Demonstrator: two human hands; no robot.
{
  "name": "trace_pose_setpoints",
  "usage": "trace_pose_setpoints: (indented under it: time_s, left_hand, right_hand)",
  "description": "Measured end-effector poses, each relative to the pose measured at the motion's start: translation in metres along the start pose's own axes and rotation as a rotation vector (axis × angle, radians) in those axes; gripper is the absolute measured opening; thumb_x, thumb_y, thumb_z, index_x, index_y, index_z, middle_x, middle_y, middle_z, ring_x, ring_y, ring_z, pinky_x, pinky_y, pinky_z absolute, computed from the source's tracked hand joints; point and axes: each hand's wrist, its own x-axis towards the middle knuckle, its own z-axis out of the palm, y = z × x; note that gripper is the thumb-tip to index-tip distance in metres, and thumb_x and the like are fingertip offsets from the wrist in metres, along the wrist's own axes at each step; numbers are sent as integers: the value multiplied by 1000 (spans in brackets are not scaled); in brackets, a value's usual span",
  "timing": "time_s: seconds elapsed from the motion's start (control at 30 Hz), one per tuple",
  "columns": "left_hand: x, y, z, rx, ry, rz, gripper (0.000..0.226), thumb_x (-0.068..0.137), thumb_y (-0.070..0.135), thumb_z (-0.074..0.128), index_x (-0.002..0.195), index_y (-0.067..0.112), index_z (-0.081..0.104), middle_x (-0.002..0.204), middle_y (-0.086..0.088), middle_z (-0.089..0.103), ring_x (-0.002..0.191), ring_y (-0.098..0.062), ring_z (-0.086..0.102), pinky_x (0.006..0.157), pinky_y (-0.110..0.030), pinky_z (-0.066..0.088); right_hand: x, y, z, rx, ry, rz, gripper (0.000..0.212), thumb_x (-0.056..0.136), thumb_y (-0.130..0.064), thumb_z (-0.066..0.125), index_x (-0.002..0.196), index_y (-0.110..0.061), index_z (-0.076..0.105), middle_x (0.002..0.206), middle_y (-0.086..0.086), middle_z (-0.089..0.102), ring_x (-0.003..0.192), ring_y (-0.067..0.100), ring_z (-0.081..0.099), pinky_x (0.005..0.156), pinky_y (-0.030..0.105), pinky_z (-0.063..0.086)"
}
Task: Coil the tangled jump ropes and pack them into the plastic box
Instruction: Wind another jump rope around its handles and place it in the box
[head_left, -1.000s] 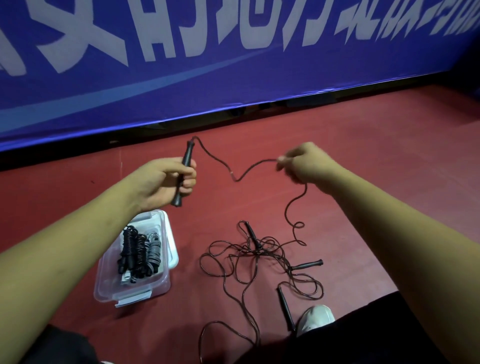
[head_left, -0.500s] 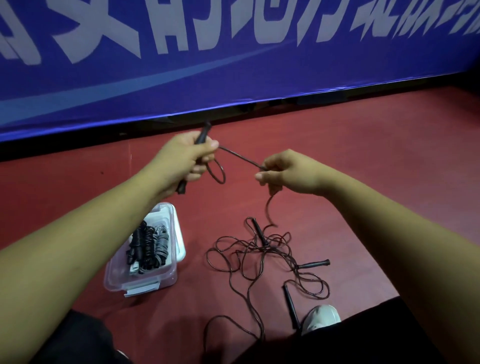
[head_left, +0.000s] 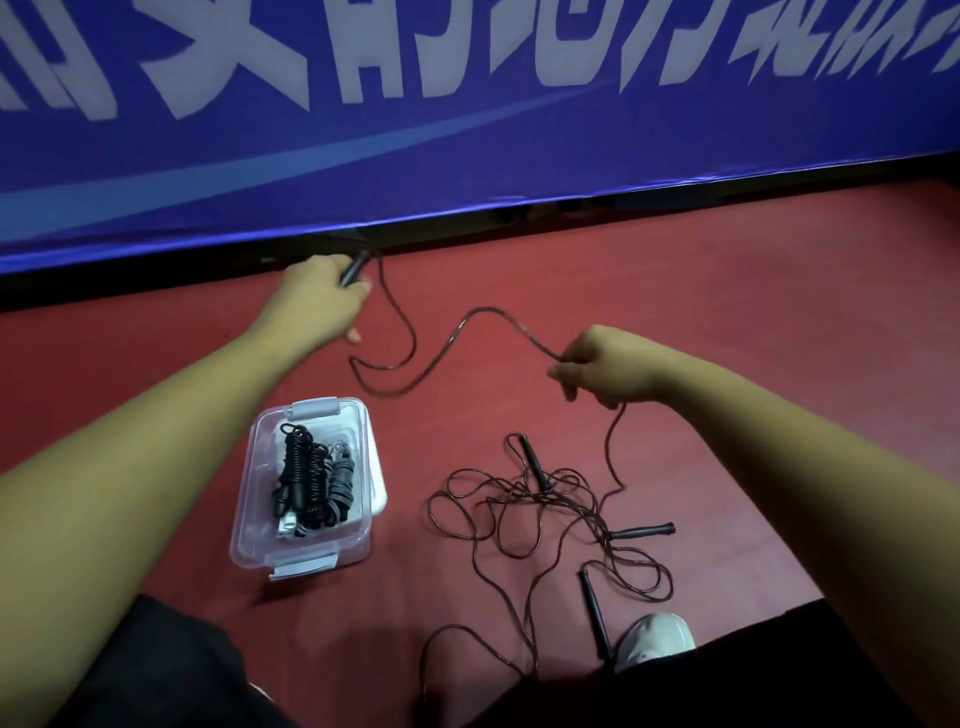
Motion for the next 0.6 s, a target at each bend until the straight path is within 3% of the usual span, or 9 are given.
trace_pose_setpoints:
  time_s: [0.07,0.13,0.2,0.27,0.33,0.43,0.5,0.6]
  left_hand:
    - [-12,23,8,-332,-131,77,8,100,14,54,100,11,61,100,-6,74,43,-10,62,36,-16,31]
    - [-27,44,16,-508,-324,154,11,100,13,53,103,10,63,108,-2,74,46,-14,62,37,-16,27]
    - [-40,55,23,-503,-471,204,15,101,17,53,104,8,65,95,-1,75,44,-15,56,38,-18,27]
    - [-45,55,26,-401,-521,245,19,101,23,55,96,6,64,67,0,65,40,-11,46,40,-19,27]
    - [-41,51,25,-323,-469,286,24,99,25,57,81,9,58,56,5,53,40,-8,41,41,-20,29]
    - [-25,43,19,-341,-274,250,22,98,25,60,80,13,55,57,1,44,39,-4,37,42,-19,30]
    - [-13,33,11,-427,-120,118,21,98,23,60,79,16,54,59,-1,42,36,-2,37,39,-16,29]
    - [-1,12,-4,-620,37,-94,26,100,20,55,75,21,48,61,-1,40,34,-2,35,37,-16,25]
  right_hand:
    - [-6,-27,2,-79,-16,-89,36,100,-29,55,71,-14,71,49,-5,49,43,6,44,48,20,34]
    - [-10,-47,3,-95,-19,-180,35,99,-29,56,71,-15,71,50,-4,47,43,5,42,45,15,32]
    - [-12,-58,2,-83,20,-232,36,99,-29,57,70,-13,71,50,-3,48,42,6,43,44,15,32]
    - [-10,-59,-1,-34,67,-242,36,98,-32,59,71,-13,71,48,-2,49,40,5,46,43,15,32]
    - [-9,-53,-3,-22,94,-254,32,98,-32,59,74,-13,69,54,-1,58,45,6,53,50,21,42]
    - [0,-23,-3,-31,105,-227,27,100,-26,56,81,-11,66,71,5,68,66,17,67,68,31,51]
    - [9,14,-1,75,40,-101,25,101,-21,56,81,-9,66,71,4,69,70,18,70,72,32,51]
    - [10,63,4,180,-66,153,24,99,-16,59,78,-7,64,69,8,68,81,34,72,72,34,51]
